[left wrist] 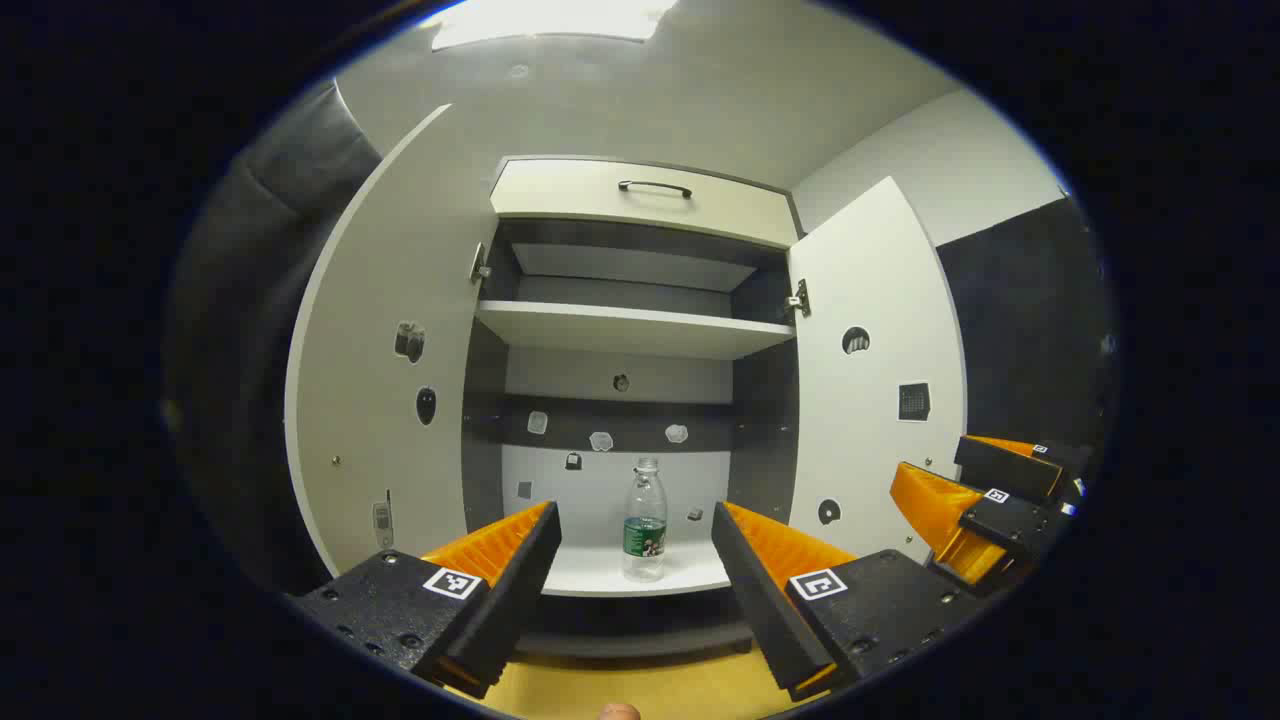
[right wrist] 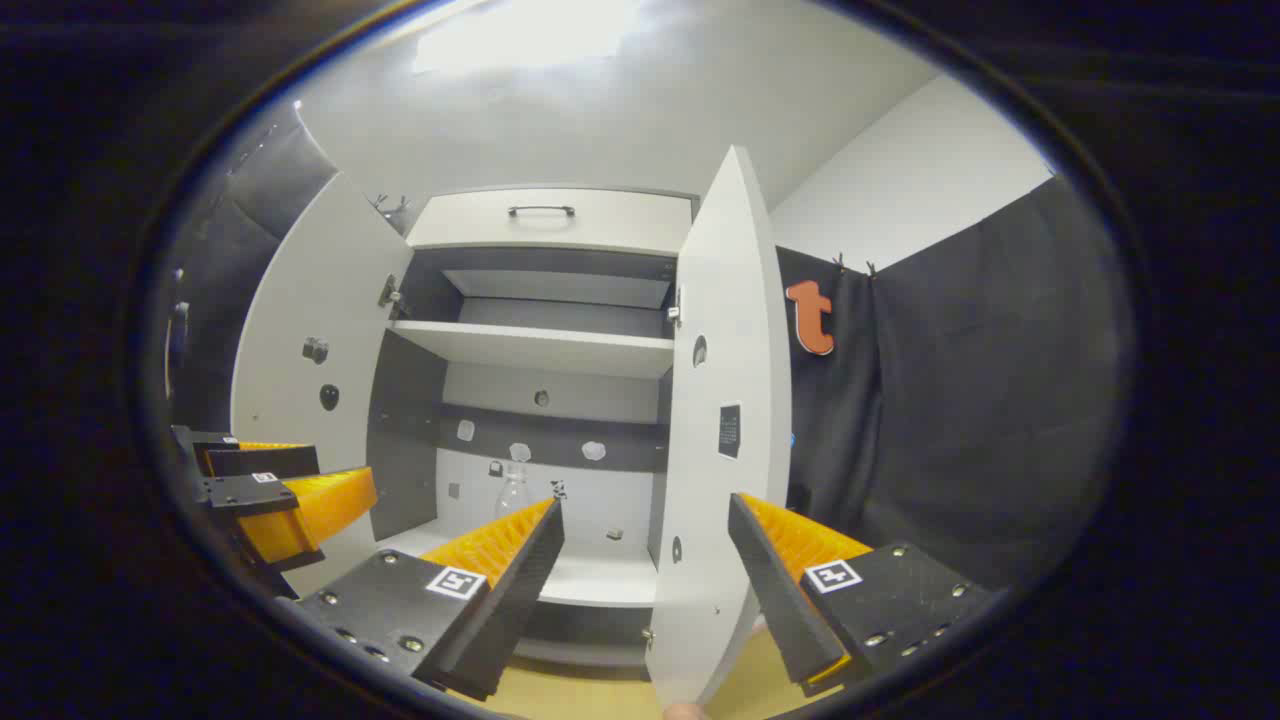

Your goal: Grasp the bottle in the cabinet with the left hand and place it on the coaster, then close the right door with the right hand and the left door with the left hand.

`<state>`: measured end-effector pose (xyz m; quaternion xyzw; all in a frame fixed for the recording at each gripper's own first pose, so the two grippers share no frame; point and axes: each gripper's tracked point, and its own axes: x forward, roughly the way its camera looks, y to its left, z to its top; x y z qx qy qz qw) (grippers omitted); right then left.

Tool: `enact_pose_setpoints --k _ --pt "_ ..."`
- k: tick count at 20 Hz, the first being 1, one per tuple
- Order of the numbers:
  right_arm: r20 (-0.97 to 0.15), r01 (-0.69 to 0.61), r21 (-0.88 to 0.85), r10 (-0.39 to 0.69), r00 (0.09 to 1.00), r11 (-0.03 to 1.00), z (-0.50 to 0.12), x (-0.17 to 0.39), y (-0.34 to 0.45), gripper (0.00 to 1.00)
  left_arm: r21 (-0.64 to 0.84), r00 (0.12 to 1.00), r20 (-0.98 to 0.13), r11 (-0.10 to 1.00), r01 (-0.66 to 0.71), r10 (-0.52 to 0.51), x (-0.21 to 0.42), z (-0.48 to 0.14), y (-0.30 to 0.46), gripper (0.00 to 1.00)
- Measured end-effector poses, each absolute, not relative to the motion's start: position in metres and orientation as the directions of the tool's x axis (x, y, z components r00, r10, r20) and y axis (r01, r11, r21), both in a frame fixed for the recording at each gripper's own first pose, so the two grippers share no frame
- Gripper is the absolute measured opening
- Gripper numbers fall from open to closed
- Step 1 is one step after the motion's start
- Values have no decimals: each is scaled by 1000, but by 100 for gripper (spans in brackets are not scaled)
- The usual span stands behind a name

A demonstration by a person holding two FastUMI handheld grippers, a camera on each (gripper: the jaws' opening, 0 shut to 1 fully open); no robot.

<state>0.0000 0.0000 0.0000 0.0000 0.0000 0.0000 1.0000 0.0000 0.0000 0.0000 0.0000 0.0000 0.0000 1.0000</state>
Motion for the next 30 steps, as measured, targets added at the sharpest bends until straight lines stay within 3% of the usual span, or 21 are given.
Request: enact_pose_setpoints --k 20,26,27,30 --pt "-2 -14 -7 14 1000 1000 4 -5 -5 100 10 997 -37 998 62 -62 27 -9 -19 96" --pt "6 23 18 -24 1000 1000 16 -23 -19 100 10 996 -42 997 77 -76 64 -12 -13 93" --pt "4 34 19 -34 999 999 16 -28 -22 100 6 996 -46 997 80 -80 73 -14 -11 96" --pt "-10 77 -4 -77 997 997 14 -40 -40 100 -21 991 -99 995 93 -95 106 -29 -8 96"
